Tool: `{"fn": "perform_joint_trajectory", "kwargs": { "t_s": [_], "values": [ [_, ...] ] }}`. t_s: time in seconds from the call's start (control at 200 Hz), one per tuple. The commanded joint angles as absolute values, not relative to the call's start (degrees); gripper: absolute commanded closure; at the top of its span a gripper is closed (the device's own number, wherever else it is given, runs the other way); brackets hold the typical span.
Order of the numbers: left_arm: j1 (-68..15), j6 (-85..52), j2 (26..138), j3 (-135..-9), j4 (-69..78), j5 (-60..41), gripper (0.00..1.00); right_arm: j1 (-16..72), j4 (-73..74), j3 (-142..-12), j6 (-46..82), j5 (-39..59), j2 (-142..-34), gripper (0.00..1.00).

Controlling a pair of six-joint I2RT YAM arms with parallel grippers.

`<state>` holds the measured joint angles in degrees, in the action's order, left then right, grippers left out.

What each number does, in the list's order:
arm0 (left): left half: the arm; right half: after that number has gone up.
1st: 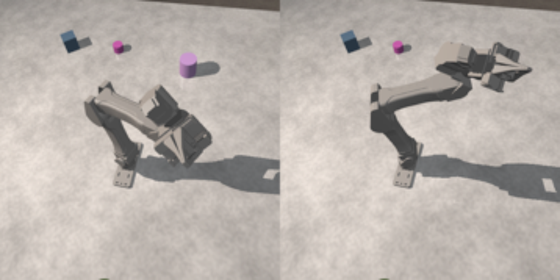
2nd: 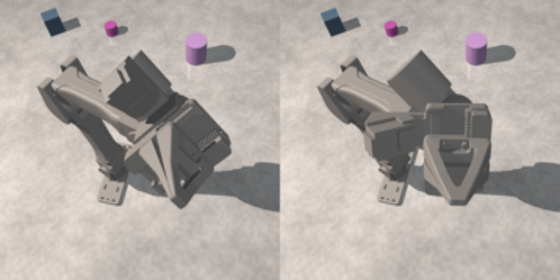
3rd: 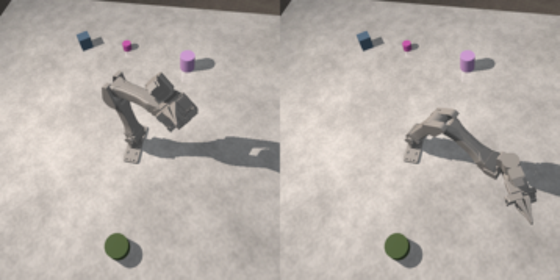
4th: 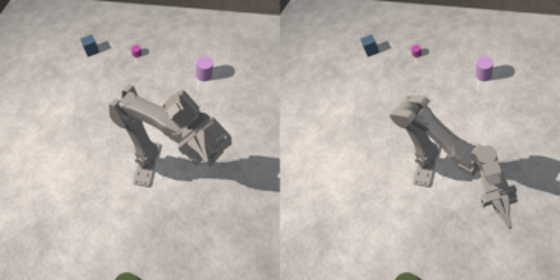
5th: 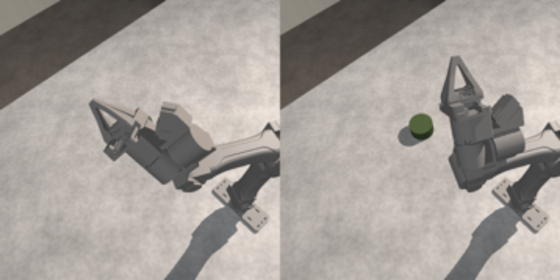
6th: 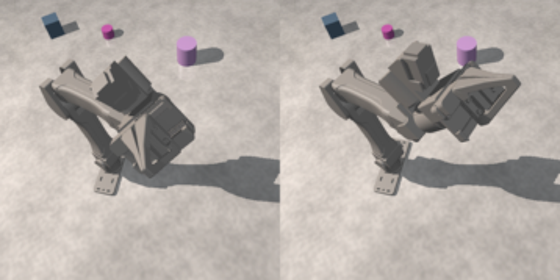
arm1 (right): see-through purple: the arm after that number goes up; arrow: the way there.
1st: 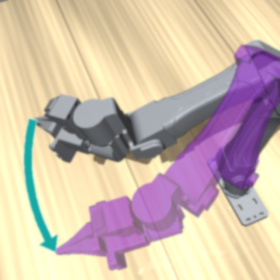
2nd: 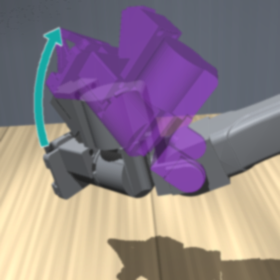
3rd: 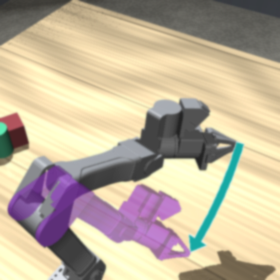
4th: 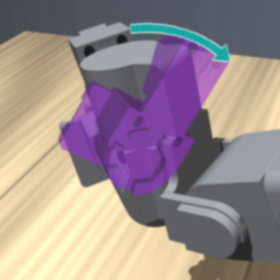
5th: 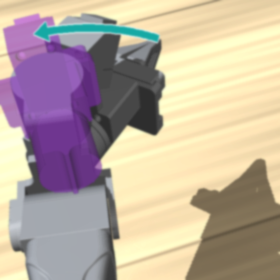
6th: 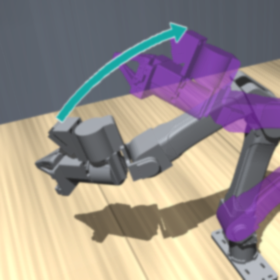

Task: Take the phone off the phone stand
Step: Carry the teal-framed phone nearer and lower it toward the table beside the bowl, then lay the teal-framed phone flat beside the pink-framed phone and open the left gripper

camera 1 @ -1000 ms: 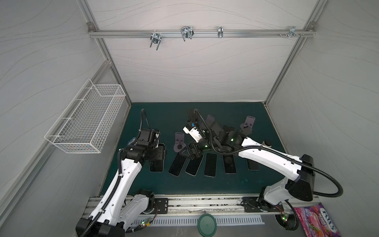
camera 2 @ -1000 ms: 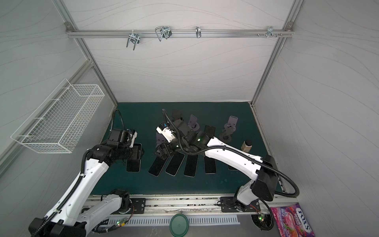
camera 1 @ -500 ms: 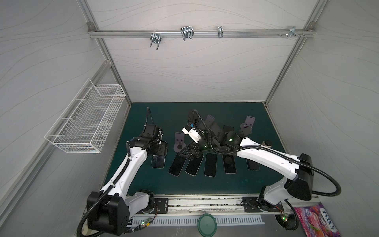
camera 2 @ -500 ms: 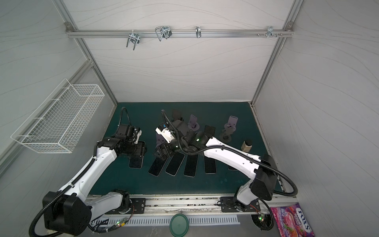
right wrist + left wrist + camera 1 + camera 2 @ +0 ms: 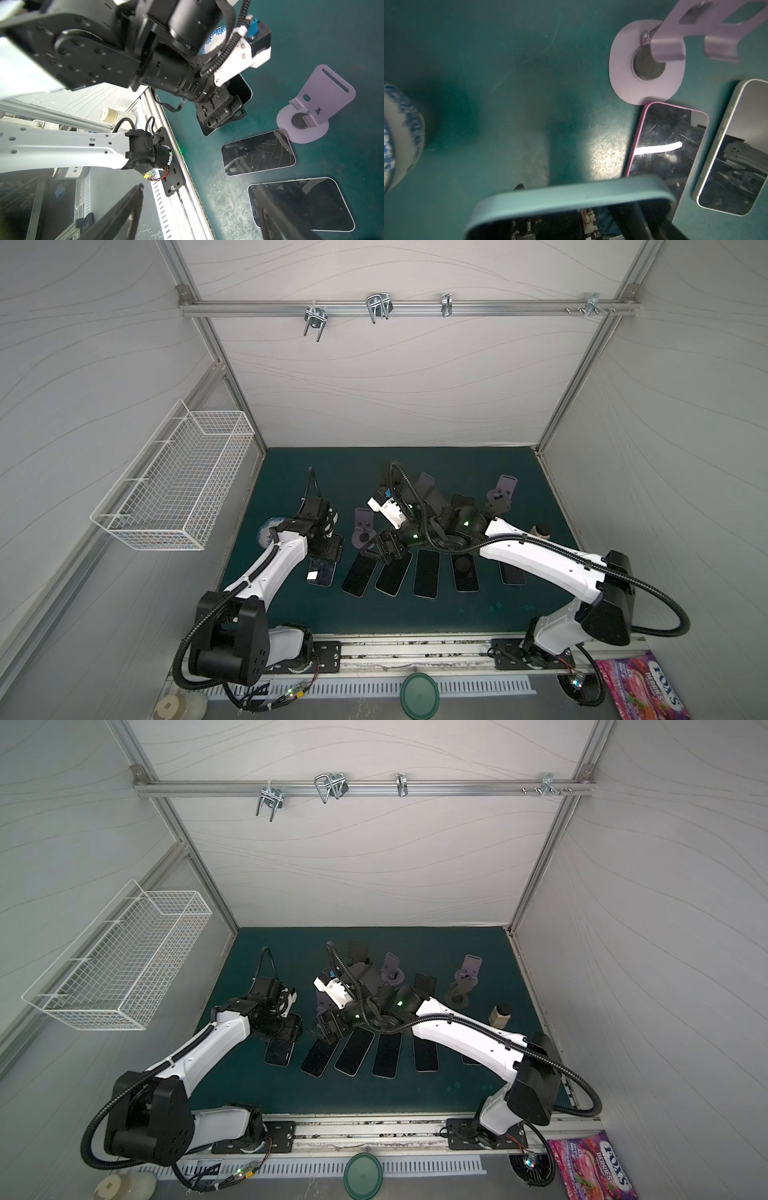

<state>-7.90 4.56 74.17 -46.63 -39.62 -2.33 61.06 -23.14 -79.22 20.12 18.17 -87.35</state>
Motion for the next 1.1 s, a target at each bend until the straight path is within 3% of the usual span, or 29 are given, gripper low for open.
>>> {"fn": "perform_joint_trajectory", "kwargs": {
  "t_s": [0.0, 0.72, 1.095],
  "values": [
    [-7.41, 6.34, 75.92, -46.53, -35.68, -3.49, 0.53, 61.56, -21.98, -79.12, 20.52, 19.12, -87.89, 0.14],
    [-7.07, 6.23, 89.03, -51.2, -35.59, -1.49, 0.51, 61.52, -21.89, -79.15, 20.23, 18.65, -87.71, 0.15],
    [-6.86, 5.58, 92.41, -52.64, -36.14, -0.84, 0.43, 61.49, -22.15, -79.6, 20.34, 18.5, -87.84, 0.15]
  ]
}}
